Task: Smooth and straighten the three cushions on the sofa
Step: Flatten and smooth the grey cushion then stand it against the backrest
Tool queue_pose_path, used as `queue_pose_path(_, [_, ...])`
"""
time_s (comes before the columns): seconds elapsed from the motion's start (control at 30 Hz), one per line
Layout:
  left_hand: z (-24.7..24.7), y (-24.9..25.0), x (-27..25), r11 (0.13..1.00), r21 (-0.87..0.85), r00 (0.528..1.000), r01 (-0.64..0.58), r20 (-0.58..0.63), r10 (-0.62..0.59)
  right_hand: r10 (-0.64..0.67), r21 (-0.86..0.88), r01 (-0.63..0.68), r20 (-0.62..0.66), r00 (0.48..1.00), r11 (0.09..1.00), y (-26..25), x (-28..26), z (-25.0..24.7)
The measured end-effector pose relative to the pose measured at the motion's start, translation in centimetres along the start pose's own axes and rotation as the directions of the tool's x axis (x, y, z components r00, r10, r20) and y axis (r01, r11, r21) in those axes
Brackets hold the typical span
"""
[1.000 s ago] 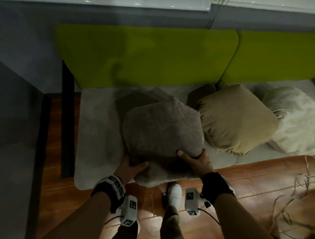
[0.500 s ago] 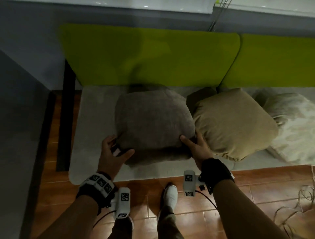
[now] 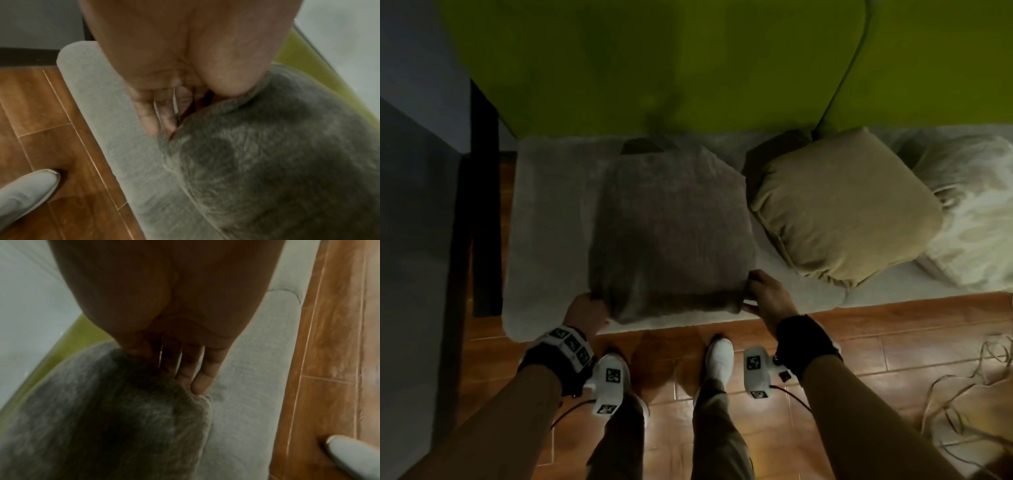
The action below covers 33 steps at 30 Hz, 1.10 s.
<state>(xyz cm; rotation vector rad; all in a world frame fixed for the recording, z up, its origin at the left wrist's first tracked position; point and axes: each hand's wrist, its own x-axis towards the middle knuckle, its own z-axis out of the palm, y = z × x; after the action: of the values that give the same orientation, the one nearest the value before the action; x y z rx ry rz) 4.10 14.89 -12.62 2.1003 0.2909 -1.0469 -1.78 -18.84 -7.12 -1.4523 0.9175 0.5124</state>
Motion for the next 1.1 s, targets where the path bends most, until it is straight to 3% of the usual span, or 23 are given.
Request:
queue_pose_path(0.07, [-0.7,1.3,-0.4,0.969,-0.239,0.996,-0.059,-0.085,0.040,0.000,0.108,0.001,-0.010,1.000,0.994,-0.4,-0.1,0.1])
queue_pose_path(0.1, [-0.6,1.2,0.0,0.961,-0.220,0.948,-0.164,-0.304,0.092,0.008,0.169,0.000,-0.045,0.999,0.986,-0.3,0.0,0.1])
queue_pose_path(0.13, [-0.8,1.7,-0.2,0.953,-0.251,0.918,-0.171,-0.393,0.061,0.021,0.222,-0.002,-0.082,0.996,0.975,-0.1,0.3,0.0])
queue_pose_path(0.23, [-0.7,3.7,-1.0,0.949,-0.279,0.947,-0.148,-0.317,0.054,0.033,0.247,-0.008,-0.100,0.994,0.969,0.5,0.6,0.4])
queue_pose_path(0.33, [-0.7,3.2,0.1,0.976,-0.213,0.969,0.037,-0.233,-0.087,0.046,0.108,-0.045,-0.012,0.999,0.993,0.7,0.2,1.3])
queue_pose_path(0.4, [-1.1,2.1,0.9,0.972,-0.215,0.972,0.100,-0.187,-0.141,0.059,0.022,-0.060,0.011,0.998,0.998,0.5,-0.2,1.9])
queue_pose_path(0.47, [-1.8,1.1,1.3,0.974,-0.187,0.977,0.125,-0.147,-0.153,0.012,0.055,-0.012,-0.009,1.000,0.998,0.2,-0.6,2.2])
queue_pose_path(0.53, [-2.6,0.5,1.7,0.974,-0.220,0.977,0.060,-0.188,-0.103,-0.017,0.169,0.027,-0.061,0.998,0.985,-0.1,-0.9,2.4])
queue_pose_path(0.6, [-3.3,0.8,1.1,0.925,-0.376,0.968,0.056,-0.207,-0.143,-0.011,0.212,0.036,-0.114,0.993,0.977,-0.2,-0.7,2.5])
queue_pose_path(0.7, [-3.5,2.1,-0.4,0.827,-0.560,0.962,0.058,-0.191,-0.196,-0.119,0.078,0.138,-0.210,0.970,0.987,0.2,0.2,2.4])
queue_pose_path(0.77, [-2.9,2.5,-1.2,0.865,-0.502,0.966,0.024,-0.213,-0.150,-0.227,0.020,0.241,-0.267,0.936,0.970,0.6,0.3,2.1])
queue_pose_path(0.87, [-2.4,2.2,-1.7,0.869,-0.494,0.957,-0.022,-0.262,-0.125,-0.227,0.235,0.280,-0.230,0.946,0.931,0.8,0.1,2.0])
queue_pose_path(0.93, [-1.8,2.0,-1.0,0.862,-0.507,0.960,-0.007,-0.245,-0.136,-0.134,0.311,0.166,-0.122,0.983,0.936,0.7,0.2,2.2])
queue_pose_path(1.0, [-1.5,2.5,-1.1,0.906,-0.421,0.977,0.034,-0.177,-0.119,-0.066,0.125,0.072,-0.053,0.996,0.990,0.3,0.3,2.2])
queue_pose_path(1.1, [-1.1,3.5,-1.3,0.904,-0.426,0.985,0.045,-0.131,-0.111,-0.041,-0.135,0.043,0.015,0.999,0.990,-0.5,0.9,1.7])
